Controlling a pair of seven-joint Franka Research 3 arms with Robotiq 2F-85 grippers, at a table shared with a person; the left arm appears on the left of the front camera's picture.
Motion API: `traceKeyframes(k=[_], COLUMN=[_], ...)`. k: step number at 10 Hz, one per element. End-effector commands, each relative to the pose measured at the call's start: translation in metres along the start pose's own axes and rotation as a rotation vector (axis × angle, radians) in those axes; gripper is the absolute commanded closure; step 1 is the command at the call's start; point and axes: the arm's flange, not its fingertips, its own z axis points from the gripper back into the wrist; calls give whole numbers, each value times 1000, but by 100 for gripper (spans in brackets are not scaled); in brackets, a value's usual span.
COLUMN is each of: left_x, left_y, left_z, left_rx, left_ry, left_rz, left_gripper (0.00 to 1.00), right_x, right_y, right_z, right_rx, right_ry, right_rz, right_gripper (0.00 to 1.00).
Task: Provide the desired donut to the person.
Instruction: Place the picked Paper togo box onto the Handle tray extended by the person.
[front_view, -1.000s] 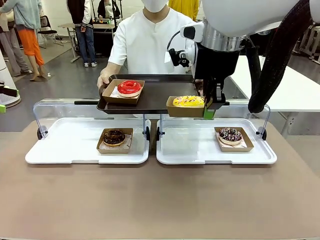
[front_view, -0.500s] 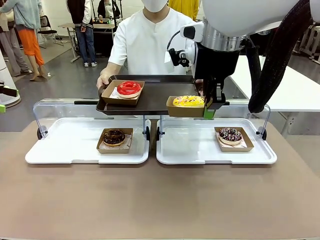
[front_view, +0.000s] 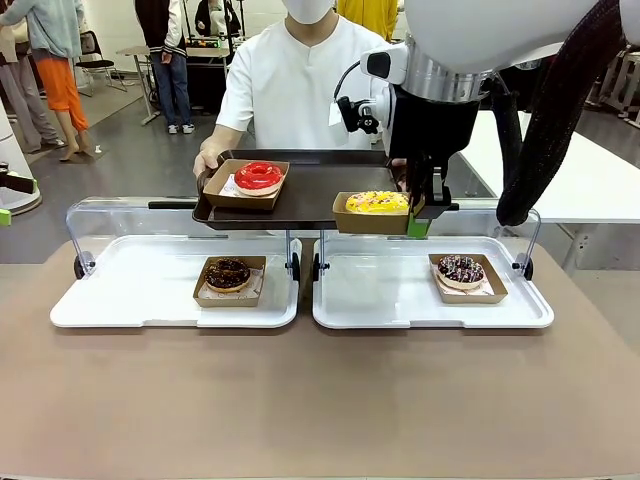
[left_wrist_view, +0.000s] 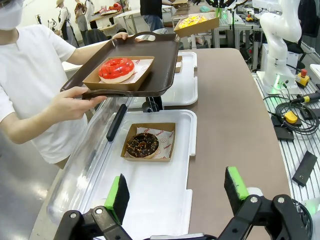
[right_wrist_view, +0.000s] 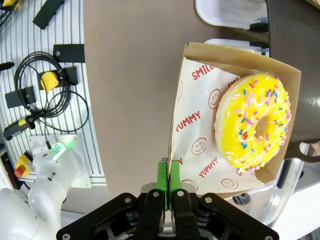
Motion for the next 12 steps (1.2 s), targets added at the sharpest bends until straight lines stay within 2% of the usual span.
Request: traceKeyframes(k=[1,4,6,7,9,12], left_x=[1,1,1,1,1,1], left_y=[0,0,0,0,0,0], left_z=[1,1,1,1,1,1], left_rx=[6,6,6,6,6,6], left_ry=[-18,-18,-18,-18,-18,-18], left_rz=[-7,-7,-7,-7,-7,-7], left_gripper=[0,0,0,0,0,0], right_x=[0,12,12,15,22,32], right_y=[0,-14,-53,-80,-122,-167], right_z=[0,45,71,79,85,72], right_rx=[0,-133,-159,-133,-48,33], right_ry=[0,-42,-81,-70,-78,-22], right_rz=[0,46,-7,-23,42,116], right_gripper=[98,98,98,98,98,98])
